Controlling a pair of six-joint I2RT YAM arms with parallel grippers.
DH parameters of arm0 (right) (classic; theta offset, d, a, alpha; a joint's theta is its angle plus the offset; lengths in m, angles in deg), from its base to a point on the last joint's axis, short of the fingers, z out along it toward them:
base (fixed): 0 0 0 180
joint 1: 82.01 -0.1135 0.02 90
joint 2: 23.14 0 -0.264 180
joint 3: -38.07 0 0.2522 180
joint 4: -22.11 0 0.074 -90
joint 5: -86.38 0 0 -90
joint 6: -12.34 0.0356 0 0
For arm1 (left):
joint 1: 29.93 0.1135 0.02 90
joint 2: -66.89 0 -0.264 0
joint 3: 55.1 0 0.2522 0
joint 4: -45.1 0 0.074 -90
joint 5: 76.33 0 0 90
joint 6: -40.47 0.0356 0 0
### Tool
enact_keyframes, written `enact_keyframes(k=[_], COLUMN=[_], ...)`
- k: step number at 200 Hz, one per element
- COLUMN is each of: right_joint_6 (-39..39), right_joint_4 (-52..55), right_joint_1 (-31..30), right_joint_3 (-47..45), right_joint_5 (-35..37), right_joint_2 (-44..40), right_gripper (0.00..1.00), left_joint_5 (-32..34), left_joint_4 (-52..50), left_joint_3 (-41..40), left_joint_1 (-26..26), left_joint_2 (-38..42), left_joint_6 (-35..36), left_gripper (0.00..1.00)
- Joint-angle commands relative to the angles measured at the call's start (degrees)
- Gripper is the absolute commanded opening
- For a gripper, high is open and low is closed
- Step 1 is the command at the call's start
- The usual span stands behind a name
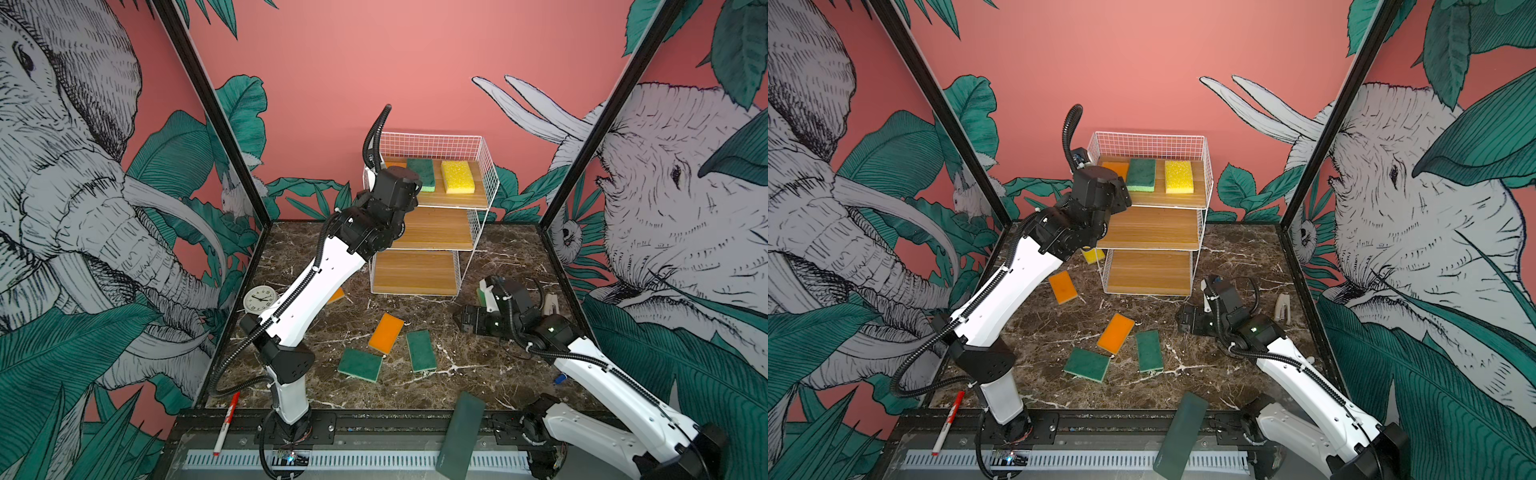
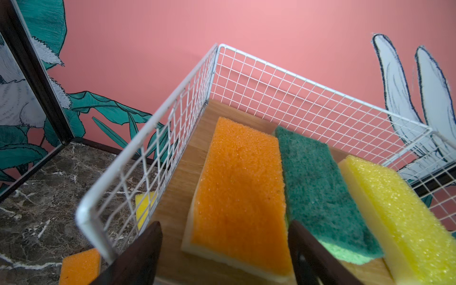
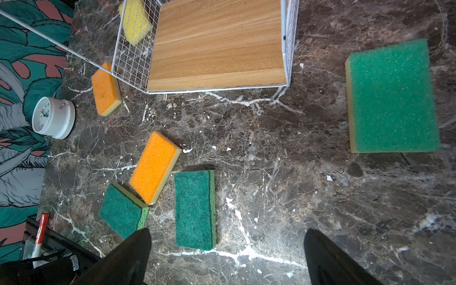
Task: Arrange cleaning sponges on a shelf
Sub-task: Place the cleaning sponge on the shelf.
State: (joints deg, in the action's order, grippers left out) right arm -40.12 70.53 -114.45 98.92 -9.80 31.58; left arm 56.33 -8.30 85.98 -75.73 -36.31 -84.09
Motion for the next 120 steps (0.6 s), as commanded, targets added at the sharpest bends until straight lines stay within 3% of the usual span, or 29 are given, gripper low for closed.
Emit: enact_keyframes(k=[1,120], right_joint_6=[0.63,0.87], right_joint_4=[0.05,0.2], right_joint_1=[0.37,0.35], right_joint_3=[-0.49,0.02], right_joint_5=[0.11,-0.63], right_joint_2=[-0.93,-1.46], right_gripper=[0.99,0.99], left_joint_5=[1.2,-2.0], left_joint_4=[1.43,9.16], left_joint_3=[-2.29,-11.62], left_joint_1=[0.26,-2.8], left_joint_2=[1.35,11.59], left_joint_6=[-1.11,1.28], left_gripper=[0.81,0.73])
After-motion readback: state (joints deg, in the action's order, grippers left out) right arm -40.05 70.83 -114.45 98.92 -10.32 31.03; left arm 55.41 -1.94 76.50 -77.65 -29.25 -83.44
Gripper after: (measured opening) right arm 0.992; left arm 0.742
